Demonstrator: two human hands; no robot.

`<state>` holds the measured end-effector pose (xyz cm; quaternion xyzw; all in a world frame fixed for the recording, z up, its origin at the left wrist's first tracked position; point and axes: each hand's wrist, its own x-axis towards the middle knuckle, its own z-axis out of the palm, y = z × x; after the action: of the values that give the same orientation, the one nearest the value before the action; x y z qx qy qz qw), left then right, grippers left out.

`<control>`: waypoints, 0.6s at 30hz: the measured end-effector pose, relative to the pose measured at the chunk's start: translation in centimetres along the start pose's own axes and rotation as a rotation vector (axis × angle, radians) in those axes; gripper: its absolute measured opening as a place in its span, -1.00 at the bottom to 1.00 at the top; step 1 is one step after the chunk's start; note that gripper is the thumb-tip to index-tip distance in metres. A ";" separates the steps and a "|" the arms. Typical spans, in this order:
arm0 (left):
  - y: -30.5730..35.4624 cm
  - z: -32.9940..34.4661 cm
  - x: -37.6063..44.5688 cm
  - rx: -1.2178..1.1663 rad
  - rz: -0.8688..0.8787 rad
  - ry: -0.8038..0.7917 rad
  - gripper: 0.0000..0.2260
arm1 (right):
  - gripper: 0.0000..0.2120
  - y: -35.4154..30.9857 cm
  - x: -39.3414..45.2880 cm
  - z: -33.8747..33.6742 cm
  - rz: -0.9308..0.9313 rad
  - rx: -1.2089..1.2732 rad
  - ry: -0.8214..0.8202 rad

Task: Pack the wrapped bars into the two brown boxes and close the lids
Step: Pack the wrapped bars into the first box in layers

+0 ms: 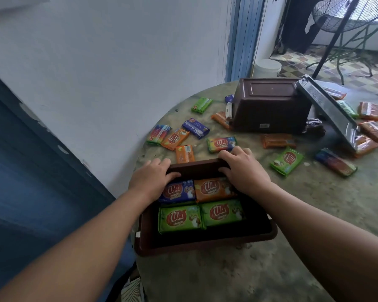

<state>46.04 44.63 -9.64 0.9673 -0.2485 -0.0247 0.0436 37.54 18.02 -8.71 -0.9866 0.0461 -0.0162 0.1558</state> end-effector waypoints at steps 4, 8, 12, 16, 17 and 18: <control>-1.2 0.1 1.4 0.003 0.026 0.014 -0.54 | -0.72 -0.7 1.1 0.3 0.020 0.002 0.014; -1.4 0.1 2.0 0.030 0.041 0.025 -0.55 | -0.70 -1.0 1.2 0.4 0.049 -0.017 0.016; -1.4 0.2 1.9 0.049 0.043 0.058 -0.56 | -0.69 -1.1 1.0 0.4 0.052 -0.036 0.015; -1.1 -0.1 1.4 0.107 0.031 0.052 -0.50 | -0.69 -1.0 0.9 0.4 0.046 -0.037 0.022; -0.8 -0.3 1.3 0.111 0.018 0.030 -0.47 | -0.69 -1.0 0.8 0.4 0.042 -0.034 0.021; -0.8 -0.6 1.4 0.095 -0.006 -0.011 -0.42 | -0.68 -1.0 0.8 0.3 0.037 -0.031 0.022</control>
<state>47.64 44.68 -9.17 0.9689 -0.2468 -0.0180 -0.0038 38.46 18.99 -8.72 -0.9876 0.0662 -0.0235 0.1402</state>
